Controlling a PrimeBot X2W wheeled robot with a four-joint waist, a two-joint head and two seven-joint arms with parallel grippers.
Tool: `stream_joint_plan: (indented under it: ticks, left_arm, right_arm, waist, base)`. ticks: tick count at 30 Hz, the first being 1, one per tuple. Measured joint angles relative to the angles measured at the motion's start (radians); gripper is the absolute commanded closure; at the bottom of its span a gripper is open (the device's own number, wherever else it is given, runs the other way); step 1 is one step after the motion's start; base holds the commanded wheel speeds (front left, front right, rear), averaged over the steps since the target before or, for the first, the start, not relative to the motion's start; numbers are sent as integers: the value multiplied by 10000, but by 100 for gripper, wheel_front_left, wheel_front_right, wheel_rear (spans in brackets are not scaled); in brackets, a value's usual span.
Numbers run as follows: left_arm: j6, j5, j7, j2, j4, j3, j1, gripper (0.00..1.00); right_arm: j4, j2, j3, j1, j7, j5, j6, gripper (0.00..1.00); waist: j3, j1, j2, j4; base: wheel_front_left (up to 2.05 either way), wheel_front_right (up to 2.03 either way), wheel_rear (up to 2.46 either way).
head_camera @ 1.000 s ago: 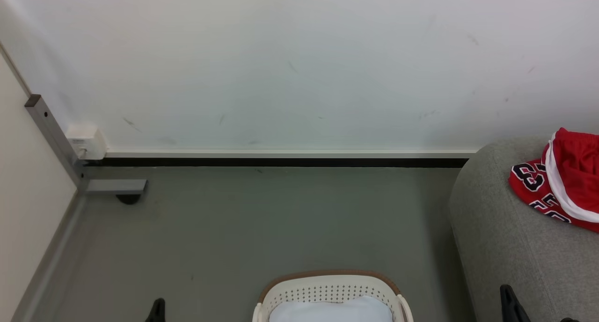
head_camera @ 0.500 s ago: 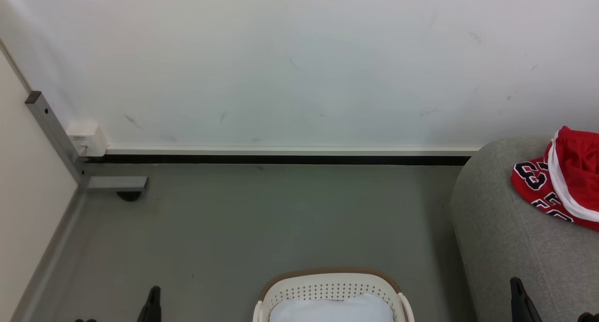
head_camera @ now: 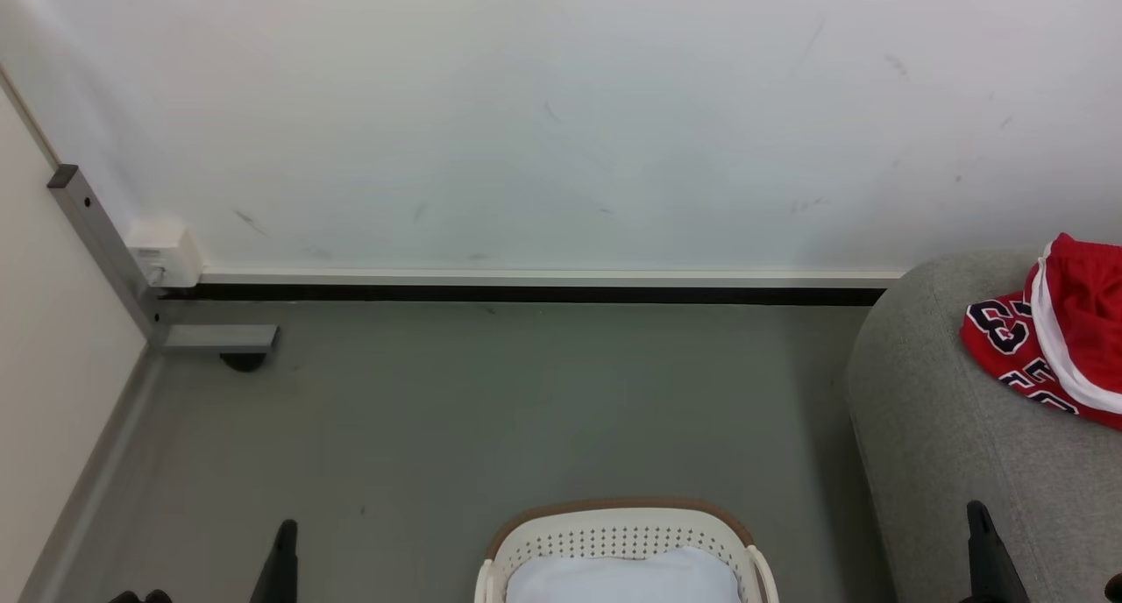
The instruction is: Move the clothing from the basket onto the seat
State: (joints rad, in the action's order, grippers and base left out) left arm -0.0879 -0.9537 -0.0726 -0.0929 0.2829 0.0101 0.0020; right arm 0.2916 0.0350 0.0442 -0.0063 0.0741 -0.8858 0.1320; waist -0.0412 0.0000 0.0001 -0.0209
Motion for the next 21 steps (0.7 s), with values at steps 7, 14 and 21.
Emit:
stream_joint_plan:
  ticks: [7,14,21]
  left_arm:
    - [-42,-746,209,73,-36,127,-138,100]
    - [-96,-1432,418,115,-69,226,-237,100]
    - [-132,-2098,610,146,-115,351,-368,100]
  right_arm:
    - [-44,10,84,-128,-217,-846,0,100]
    - [-79,15,169,-238,-426,-1647,-2,100]
    - [-144,23,240,-333,-621,-2403,-2,100]
  waist:
    - [38,0,0,17]
    - [76,0,0,35]
    - [115,0,0,54]
  base:
    - [0,0,0]
    - [0,0,0]
    - [0,0,0]
